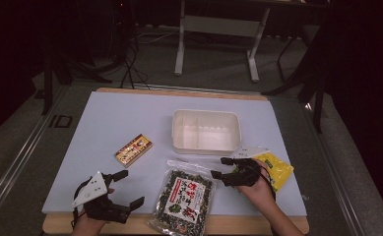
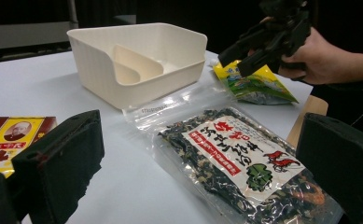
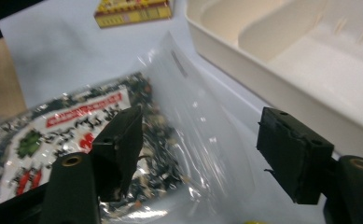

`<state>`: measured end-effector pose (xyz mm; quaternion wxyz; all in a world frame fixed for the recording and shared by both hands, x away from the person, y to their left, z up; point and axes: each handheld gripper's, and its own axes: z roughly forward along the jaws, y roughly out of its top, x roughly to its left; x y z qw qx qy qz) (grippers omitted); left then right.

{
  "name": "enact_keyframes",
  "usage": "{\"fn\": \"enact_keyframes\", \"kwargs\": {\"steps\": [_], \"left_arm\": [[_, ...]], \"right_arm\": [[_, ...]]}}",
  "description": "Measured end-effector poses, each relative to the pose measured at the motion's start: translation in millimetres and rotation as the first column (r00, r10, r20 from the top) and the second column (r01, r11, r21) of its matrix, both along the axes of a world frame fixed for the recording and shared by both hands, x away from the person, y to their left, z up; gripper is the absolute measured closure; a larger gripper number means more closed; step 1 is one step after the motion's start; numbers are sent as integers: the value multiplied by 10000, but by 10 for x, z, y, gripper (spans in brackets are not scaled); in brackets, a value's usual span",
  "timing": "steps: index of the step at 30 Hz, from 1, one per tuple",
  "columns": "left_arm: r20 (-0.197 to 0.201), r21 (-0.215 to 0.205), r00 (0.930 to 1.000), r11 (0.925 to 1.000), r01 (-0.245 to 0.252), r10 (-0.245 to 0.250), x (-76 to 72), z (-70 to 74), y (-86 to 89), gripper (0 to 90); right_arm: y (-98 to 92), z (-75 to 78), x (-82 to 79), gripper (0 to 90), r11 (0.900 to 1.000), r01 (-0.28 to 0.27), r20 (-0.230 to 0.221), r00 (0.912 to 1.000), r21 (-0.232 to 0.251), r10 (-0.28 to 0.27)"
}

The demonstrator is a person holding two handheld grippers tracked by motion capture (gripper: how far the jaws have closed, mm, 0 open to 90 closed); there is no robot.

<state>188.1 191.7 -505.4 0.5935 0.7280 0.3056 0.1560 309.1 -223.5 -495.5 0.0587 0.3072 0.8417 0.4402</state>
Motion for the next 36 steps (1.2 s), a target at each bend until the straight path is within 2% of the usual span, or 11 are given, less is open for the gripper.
{"fn": "enact_keyframes", "kwargs": {"steps": [7,10,11,16,20,24,26,27,31,33,36], "left_arm": [[-39,31,9998,9998,205,-205,-12,3,-37,11],[-93,60,9997,9997,217,-216,-7,-6,-35,10],[-88,66,9998,9998,205,-204,-6,-6,-33,11],[-146,89,9997,9997,219,-217,5,-16,-36,11],[-159,132,9995,9995,280,-278,3,-17,-40,11],[-185,135,9993,9994,316,-313,4,-20,-41,11],[-185,135,9993,9994,316,-313,4,-20,-41,11],[-189,180,9993,9993,323,-320,7,-23,-44,11],[-227,162,9993,9994,316,-312,9,-26,-50,11],[-237,173,9992,9994,315,-311,9,-27,-52,11],[-235,195,9992,9993,318,-314,11,-28,-56,11]], "right_arm": [[-24,-130,105,318,9991,122,-437,9989,-405,-140],[-51,-191,181,318,9988,102,-778,9969,-487,-140],[-57,-210,204,317,9989,34,-1045,9945,-459,-82],[-36,-287,257,358,9976,-314,-1650,9861,-624,207],[-15,-318,267,404,9964,-489,-1900,9812,-688,350],[0,-369,296,532,9952,-787,-2472,9670,-588,619],[7,-368,295,532,9939,-841,-2452,9674,-721,641],[26,-370,302,620,9909,-1015,-2570,9634,-884,758],[30,-370,321,769,9877,-1197,-2812,9557,-1005,872],[23,-355,328,863,9883,-1131,-2827,9558,-1019,802],[34,-348,327,893,9862,-1195,-2882,9540,-1147,821]]}}
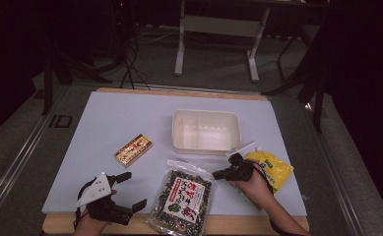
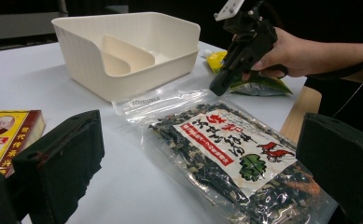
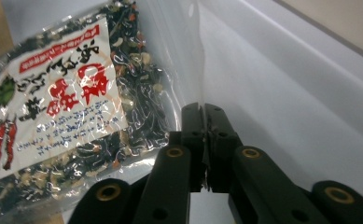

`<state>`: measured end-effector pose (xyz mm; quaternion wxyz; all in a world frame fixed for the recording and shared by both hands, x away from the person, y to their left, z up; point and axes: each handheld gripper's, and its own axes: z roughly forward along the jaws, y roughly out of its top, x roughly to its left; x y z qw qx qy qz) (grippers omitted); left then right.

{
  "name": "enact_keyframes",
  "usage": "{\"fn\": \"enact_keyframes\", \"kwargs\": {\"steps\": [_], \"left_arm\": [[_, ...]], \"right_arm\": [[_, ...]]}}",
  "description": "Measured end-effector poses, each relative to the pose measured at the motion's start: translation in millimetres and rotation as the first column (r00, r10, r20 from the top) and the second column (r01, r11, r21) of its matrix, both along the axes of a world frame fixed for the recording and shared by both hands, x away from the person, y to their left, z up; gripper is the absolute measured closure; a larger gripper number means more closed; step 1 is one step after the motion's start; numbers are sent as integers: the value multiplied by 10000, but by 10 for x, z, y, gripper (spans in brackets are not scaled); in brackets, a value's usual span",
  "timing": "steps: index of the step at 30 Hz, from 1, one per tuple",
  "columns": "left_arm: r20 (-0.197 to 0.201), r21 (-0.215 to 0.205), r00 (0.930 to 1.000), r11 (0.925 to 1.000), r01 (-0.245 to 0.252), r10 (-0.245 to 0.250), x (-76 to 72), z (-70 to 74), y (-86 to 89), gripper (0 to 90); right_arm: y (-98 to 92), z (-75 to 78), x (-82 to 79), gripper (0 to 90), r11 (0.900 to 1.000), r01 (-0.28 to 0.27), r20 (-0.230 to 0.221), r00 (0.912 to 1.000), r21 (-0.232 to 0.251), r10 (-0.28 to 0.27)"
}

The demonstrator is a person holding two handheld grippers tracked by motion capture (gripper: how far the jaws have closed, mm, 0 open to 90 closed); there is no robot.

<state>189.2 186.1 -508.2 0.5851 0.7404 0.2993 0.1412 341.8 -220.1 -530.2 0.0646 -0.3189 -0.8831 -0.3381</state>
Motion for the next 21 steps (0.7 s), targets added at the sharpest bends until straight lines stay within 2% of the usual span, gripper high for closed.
{"fn": "enact_keyframes", "kwargs": {"steps": [7,15,21], "left_arm": [[14,-11,10000,10000,-68,68,2,1,11,11],[-23,16,9999,9999,-112,112,14,-8,15,11],[-34,18,9999,9999,-138,138,17,-8,22,11]], "right_arm": [[45,130,-70,896,9996,-17,491,9988,-291,31],[68,349,-137,897,9998,-150,1142,9933,-139,165],[83,514,-179,897,9993,-357,1676,9852,-90,367]]}}
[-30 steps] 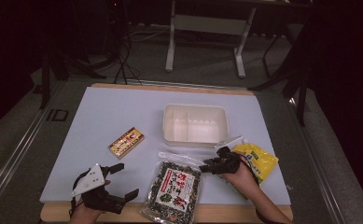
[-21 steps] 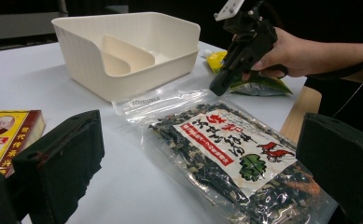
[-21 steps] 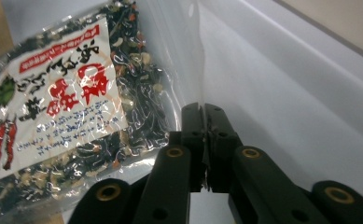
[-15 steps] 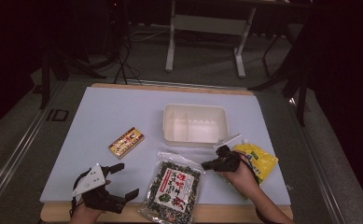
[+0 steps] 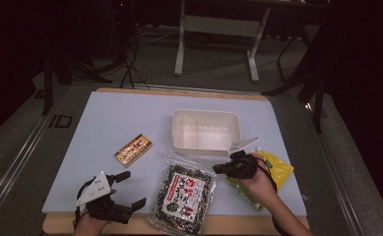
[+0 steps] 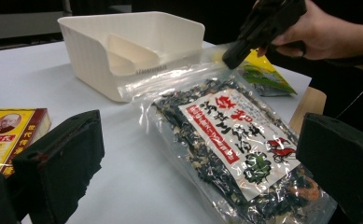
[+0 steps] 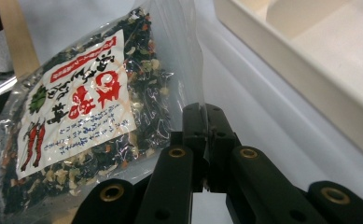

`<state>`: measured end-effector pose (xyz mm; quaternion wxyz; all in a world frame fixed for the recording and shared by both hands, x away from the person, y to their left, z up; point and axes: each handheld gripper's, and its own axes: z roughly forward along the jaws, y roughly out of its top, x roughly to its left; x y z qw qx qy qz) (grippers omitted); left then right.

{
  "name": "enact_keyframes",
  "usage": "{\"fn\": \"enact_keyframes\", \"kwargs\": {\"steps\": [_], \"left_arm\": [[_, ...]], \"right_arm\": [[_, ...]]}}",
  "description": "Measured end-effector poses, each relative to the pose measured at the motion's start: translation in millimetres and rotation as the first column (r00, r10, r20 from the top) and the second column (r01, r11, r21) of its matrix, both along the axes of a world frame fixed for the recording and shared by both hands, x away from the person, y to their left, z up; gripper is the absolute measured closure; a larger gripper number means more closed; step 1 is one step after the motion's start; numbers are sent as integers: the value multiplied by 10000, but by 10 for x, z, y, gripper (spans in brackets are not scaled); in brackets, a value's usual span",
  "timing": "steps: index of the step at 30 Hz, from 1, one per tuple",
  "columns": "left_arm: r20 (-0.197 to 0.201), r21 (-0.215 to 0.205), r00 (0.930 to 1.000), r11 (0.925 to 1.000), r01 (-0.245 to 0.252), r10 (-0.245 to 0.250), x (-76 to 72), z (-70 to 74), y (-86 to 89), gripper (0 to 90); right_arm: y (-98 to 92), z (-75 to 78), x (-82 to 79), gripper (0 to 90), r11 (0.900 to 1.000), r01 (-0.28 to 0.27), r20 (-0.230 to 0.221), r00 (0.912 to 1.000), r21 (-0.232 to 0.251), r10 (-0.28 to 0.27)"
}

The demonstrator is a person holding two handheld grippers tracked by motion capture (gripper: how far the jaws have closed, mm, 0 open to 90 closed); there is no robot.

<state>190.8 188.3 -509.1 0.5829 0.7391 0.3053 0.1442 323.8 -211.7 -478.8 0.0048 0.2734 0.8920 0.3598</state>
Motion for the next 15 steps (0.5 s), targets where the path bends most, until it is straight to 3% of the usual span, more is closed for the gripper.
{"fn": "enact_keyframes", "kwargs": {"steps": [9,15], "left_arm": [[2,-25,10000,10000,-25,25,3,-1,3,11],[21,0,10000,10000,-27,27,3,2,5,11]], "right_arm": [[27,290,-110,898,9983,-435,680,9969,399,408],[102,503,-273,898,9917,-1091,1098,9888,680,1012]]}}
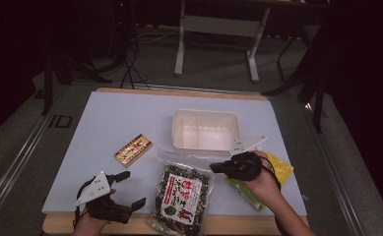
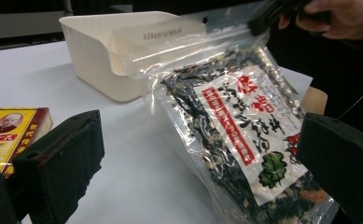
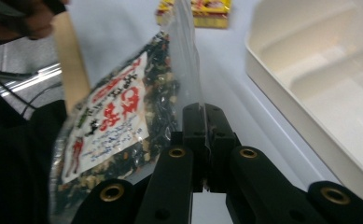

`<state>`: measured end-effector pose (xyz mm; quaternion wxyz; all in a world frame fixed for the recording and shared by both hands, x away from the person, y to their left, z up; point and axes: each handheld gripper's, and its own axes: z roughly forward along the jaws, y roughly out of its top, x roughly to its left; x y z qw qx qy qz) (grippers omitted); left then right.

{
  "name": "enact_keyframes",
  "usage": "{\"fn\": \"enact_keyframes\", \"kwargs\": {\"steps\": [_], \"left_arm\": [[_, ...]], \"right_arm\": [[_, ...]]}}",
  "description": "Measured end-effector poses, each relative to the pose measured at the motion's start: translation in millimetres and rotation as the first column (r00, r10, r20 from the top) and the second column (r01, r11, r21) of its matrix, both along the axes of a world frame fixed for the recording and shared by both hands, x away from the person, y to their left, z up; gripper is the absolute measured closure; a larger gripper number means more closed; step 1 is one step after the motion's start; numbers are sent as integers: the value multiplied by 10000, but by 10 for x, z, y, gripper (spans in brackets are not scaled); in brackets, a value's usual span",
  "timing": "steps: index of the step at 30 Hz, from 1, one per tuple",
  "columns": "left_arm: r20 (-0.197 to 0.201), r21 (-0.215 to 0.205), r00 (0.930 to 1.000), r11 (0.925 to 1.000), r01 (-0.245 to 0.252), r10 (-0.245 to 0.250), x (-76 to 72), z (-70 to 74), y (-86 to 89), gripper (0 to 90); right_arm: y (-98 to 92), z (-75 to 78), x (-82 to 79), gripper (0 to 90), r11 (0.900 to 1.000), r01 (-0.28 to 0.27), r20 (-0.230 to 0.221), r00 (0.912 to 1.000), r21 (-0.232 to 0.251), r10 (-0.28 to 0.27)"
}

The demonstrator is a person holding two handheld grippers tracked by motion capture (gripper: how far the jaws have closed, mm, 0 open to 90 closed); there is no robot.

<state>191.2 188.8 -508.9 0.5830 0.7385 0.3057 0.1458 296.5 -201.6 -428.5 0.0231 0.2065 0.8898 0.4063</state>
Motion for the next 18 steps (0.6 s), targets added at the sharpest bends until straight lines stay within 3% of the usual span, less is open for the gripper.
{"fn": "enact_keyframes", "kwargs": {"steps": [7,8,9,10,18], "left_arm": [[236,136,9997,9999,-43,40,-11,10,4,11],[230,-13,9997,10000,-20,20,-9,10,17,11],[243,-40,9997,10000,-72,73,-13,15,20,11],[281,-47,9996,10000,-61,62,-14,20,24,11],[402,-88,9990,9998,188,-184,-30,46,6,11]], "right_arm": [[79,237,-203,898,9971,-720,323,9969,226,713],[86,268,-229,898,9960,-839,359,9959,313,827],[98,373,-307,898,9905,-1170,502,9923,721,1136],[106,414,-337,898,9878,-1332,514,9903,805,1294],[193,686,-577,898,9666,-2351,976,9694,1018,2255]]}}
